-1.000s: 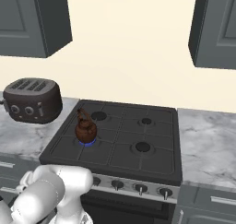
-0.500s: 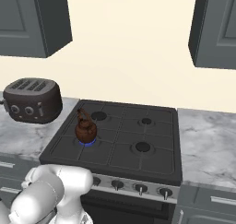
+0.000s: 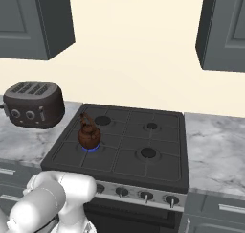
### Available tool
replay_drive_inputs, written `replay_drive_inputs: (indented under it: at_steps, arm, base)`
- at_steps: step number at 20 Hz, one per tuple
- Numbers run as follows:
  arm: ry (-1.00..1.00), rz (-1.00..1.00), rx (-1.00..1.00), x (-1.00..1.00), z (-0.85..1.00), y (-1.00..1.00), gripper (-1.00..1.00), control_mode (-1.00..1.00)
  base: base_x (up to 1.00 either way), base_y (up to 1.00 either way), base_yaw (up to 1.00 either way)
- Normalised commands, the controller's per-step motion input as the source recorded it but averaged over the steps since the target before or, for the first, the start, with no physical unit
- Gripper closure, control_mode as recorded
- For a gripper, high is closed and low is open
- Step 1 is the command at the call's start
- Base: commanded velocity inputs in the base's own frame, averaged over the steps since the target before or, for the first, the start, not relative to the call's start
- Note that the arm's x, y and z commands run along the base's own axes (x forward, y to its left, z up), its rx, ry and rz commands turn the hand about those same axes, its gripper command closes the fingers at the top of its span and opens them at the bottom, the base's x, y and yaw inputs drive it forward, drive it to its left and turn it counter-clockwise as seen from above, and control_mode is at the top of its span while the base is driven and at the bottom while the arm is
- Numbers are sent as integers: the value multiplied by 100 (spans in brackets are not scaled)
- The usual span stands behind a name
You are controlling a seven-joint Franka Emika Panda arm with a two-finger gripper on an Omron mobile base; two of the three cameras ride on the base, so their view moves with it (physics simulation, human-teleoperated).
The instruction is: Turn off the front left burner of the stove.
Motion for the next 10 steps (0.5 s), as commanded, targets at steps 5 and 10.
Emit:
replay_drive_inputs:
  at_steps: [5, 10]
  arm:
    - [0, 0, 0, 0, 0, 0, -100, -100]
    - [0, 0, 0, -4, 0, 0, 100, -100]
  base:
    - [0, 0, 0]
    - [0, 0, 0]
